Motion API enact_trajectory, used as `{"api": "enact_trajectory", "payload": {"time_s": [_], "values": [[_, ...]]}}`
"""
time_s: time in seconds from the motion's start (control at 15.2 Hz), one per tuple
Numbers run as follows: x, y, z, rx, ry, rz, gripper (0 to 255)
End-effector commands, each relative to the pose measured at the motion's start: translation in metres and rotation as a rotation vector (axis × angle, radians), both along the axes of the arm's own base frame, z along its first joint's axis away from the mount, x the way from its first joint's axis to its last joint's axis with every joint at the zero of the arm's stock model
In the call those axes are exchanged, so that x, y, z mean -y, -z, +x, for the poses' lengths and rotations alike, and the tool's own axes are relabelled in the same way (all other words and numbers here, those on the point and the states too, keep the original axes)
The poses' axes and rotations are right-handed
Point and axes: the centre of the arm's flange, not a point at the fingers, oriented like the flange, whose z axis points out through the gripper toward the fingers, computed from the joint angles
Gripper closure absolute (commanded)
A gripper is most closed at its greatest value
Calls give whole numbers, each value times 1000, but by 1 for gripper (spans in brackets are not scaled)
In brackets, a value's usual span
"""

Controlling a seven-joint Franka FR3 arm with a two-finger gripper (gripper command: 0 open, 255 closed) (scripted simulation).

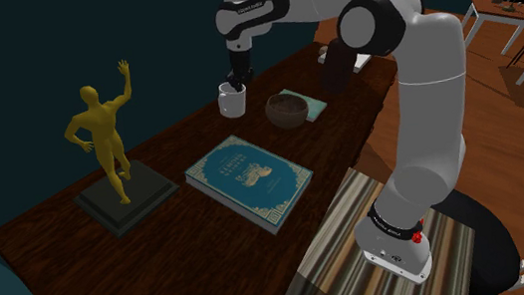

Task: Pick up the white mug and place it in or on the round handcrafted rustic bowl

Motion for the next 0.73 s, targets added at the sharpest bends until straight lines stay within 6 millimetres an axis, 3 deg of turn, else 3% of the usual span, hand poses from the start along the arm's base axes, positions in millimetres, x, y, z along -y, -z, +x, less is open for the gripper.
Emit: {"api": "enact_trajectory", "payload": {"time_s": [0.0, 0.66], "values": [[1, -11, 0, 0, 0, 0, 255], [1, -64, 0, 0, 0, 0, 255]]}}
